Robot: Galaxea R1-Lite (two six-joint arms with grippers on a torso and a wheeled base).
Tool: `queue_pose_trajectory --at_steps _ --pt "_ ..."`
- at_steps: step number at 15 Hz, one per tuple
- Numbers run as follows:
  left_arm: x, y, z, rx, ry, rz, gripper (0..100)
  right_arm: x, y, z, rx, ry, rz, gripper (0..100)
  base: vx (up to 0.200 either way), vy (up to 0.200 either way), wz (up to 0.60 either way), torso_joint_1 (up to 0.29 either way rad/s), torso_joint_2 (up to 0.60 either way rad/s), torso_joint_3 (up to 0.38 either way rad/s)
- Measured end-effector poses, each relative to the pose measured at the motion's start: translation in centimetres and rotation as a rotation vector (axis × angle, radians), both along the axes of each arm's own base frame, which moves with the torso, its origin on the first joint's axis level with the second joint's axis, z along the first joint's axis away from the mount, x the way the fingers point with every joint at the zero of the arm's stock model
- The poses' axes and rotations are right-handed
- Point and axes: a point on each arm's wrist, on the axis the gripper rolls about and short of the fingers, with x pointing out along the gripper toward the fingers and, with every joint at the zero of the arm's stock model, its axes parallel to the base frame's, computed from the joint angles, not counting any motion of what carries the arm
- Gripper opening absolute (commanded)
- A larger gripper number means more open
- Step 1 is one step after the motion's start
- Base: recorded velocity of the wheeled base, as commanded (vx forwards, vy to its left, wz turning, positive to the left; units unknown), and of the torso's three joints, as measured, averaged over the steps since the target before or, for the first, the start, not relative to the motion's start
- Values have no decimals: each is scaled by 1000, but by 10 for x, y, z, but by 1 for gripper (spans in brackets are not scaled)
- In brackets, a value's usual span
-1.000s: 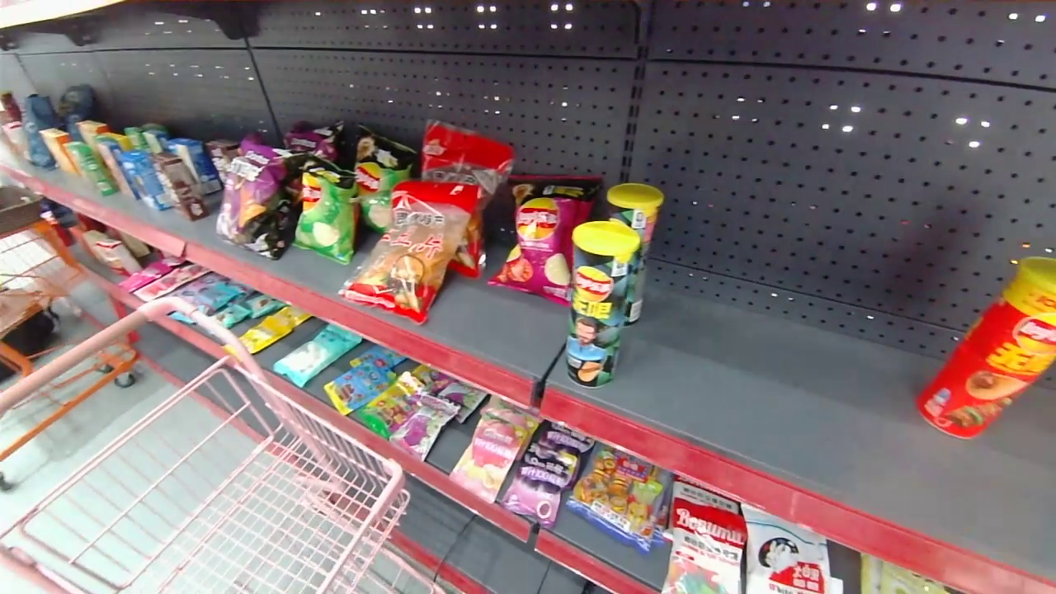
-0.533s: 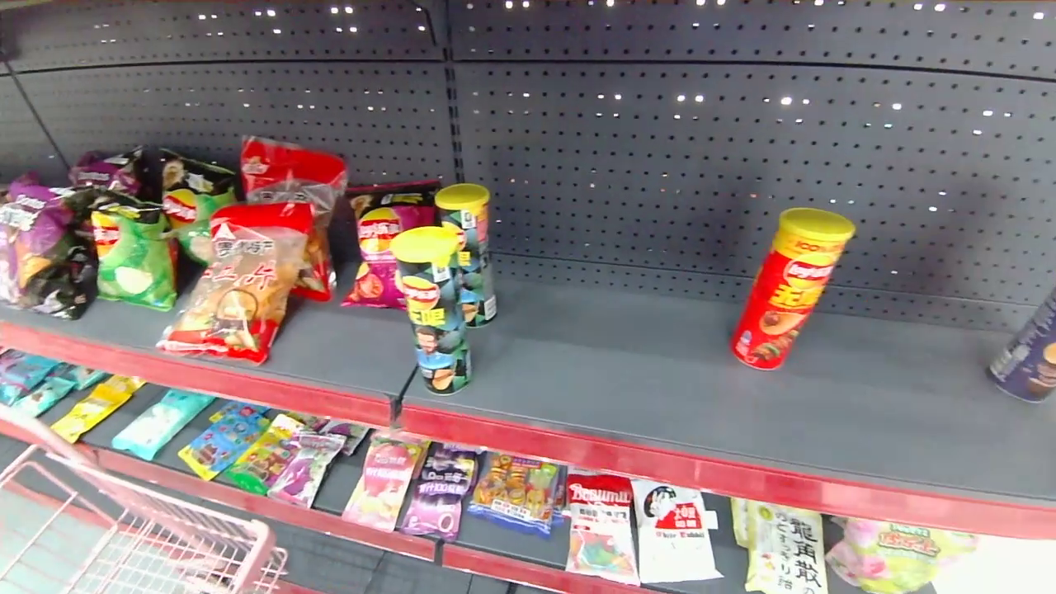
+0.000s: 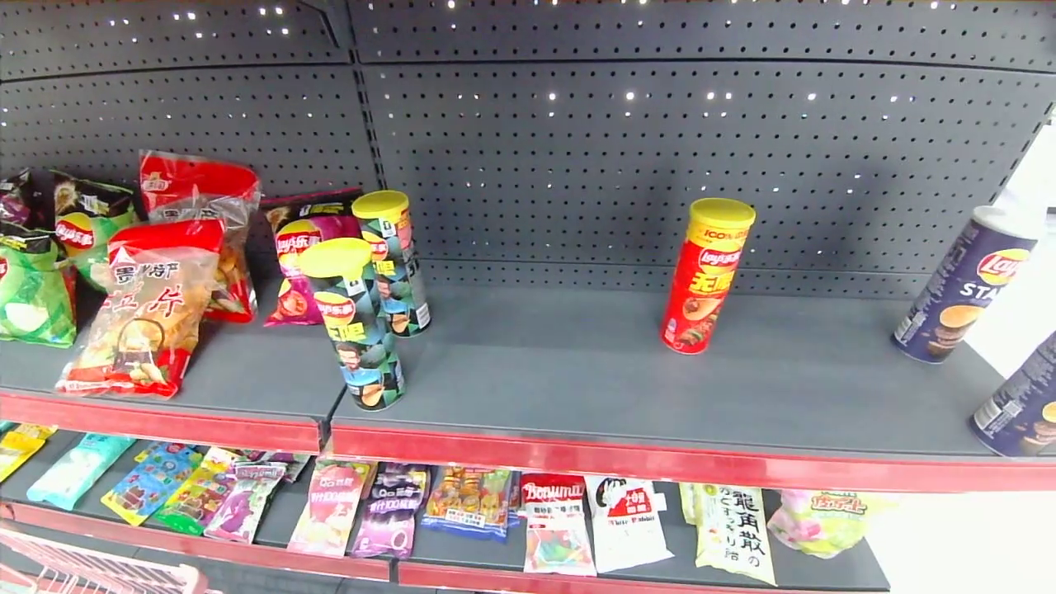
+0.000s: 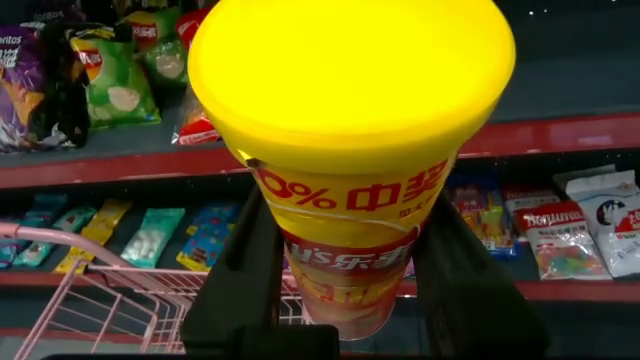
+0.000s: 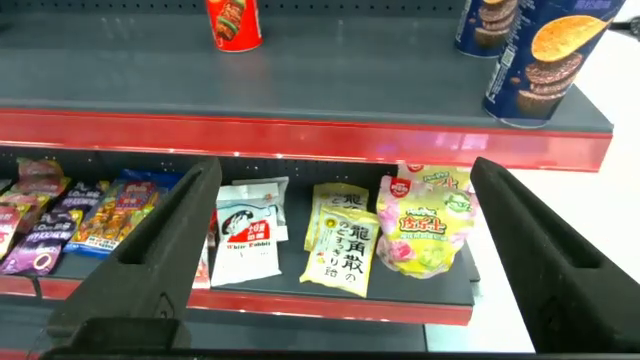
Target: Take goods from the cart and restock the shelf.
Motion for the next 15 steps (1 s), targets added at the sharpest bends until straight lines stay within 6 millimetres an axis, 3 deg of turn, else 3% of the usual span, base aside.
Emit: queue_pose_trajectory --at_steps 5,15 --pt "0 0 -1 27 4 -9 0 0 0 0 -1 0 1 100 200 0 0 3 4 1" --pt "-4 -3 5 7 -28 -192 0 0 1 1 -19 -2 30 100 0 0 0 0 0 0"
